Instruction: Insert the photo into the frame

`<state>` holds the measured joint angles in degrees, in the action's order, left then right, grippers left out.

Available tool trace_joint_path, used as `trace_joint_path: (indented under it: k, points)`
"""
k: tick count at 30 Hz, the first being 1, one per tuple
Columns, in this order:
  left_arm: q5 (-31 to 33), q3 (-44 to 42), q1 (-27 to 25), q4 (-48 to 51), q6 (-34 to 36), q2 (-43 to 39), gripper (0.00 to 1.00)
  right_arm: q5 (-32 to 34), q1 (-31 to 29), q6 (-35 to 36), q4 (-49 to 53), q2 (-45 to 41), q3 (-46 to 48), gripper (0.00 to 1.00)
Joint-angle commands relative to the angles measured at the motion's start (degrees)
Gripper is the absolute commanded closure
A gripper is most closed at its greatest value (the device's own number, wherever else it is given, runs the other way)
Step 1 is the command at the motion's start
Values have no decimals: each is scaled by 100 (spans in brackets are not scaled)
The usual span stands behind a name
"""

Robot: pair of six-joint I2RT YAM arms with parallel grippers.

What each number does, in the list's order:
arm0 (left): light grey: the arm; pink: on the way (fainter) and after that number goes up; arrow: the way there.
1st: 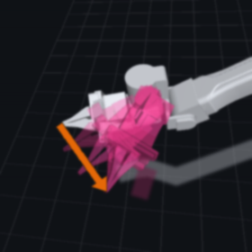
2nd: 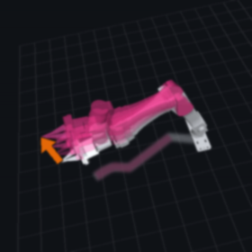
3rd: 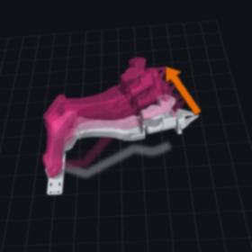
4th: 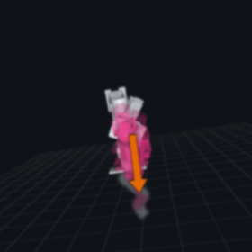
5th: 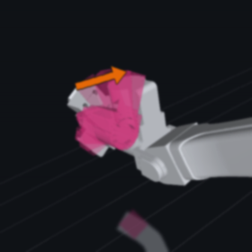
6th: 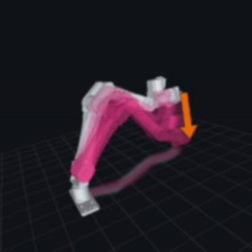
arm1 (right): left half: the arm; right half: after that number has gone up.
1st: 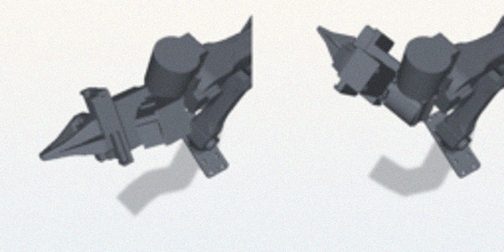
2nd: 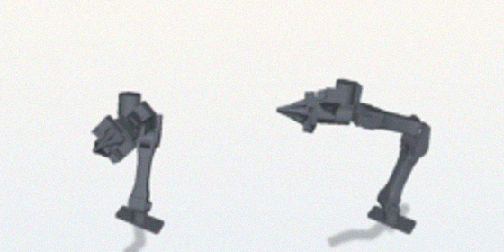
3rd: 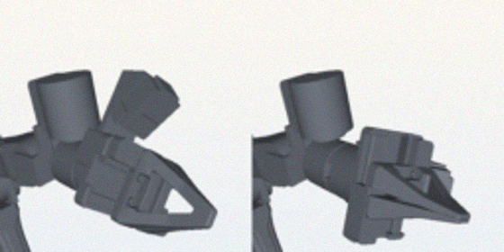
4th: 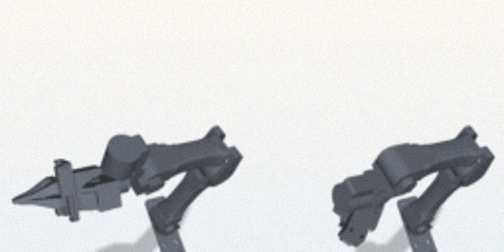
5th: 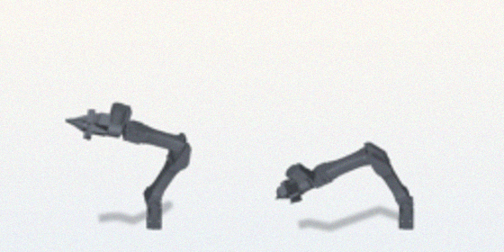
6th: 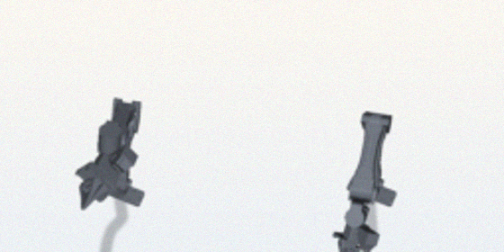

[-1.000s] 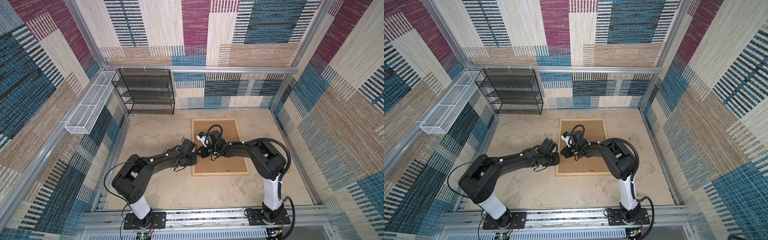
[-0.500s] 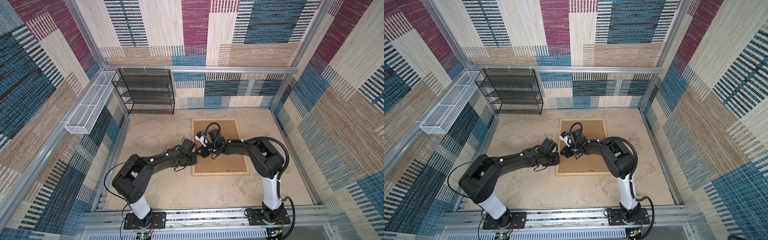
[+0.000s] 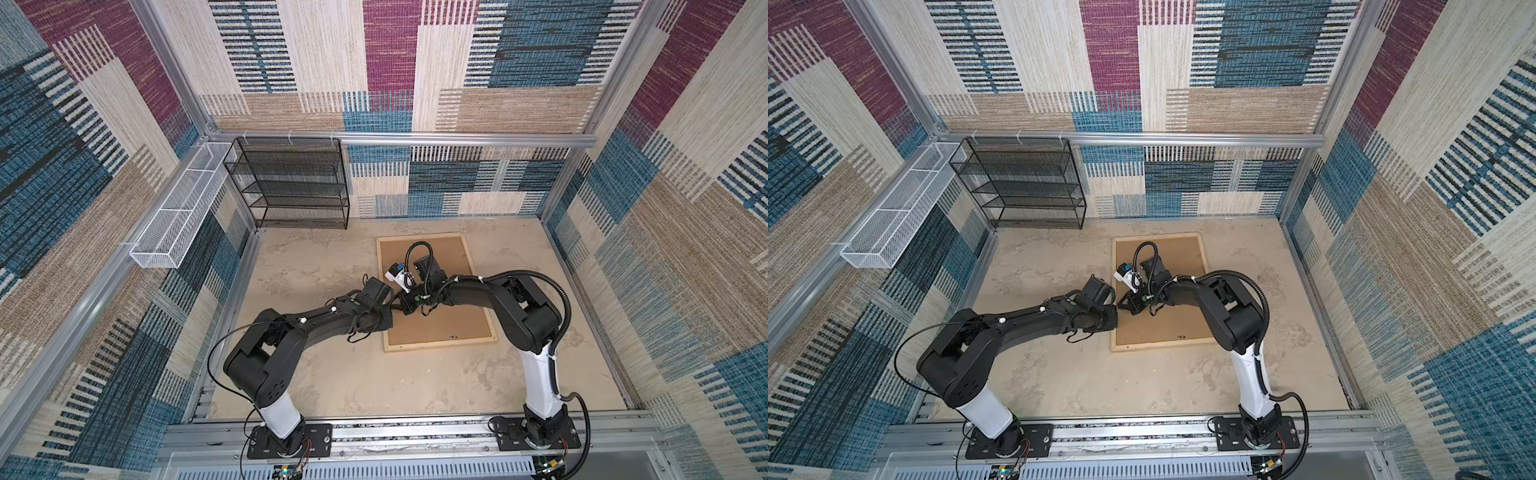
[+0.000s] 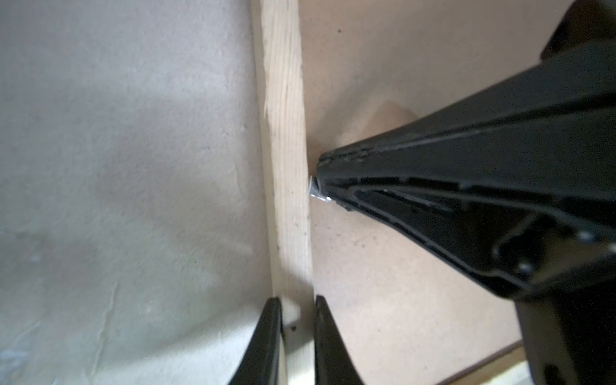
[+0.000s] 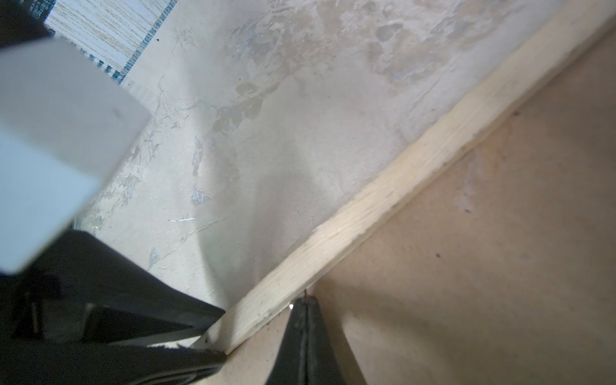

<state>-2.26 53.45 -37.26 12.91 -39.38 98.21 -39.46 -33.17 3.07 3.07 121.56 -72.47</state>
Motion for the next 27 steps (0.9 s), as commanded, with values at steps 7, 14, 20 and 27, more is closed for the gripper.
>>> trace_joint_path:
  k: [7, 14, 20, 27]
  points:
    - [-424, -74, -27, -197, 372, 235, 99, 391, 170, -1065, 103, -33, 197, 95]
    - [-441, -72, -27, -192, 378, 233, 100, 543, 176, -1236, 159, 216, -28, 98]
    - [-442, -83, -21, -196, 387, 224, 100, 567, 179, -1273, 206, 296, -70, 100]
    - [-420, -32, -27, -155, 396, 251, 100, 229, 170, -1064, 260, 152, 241, 100]
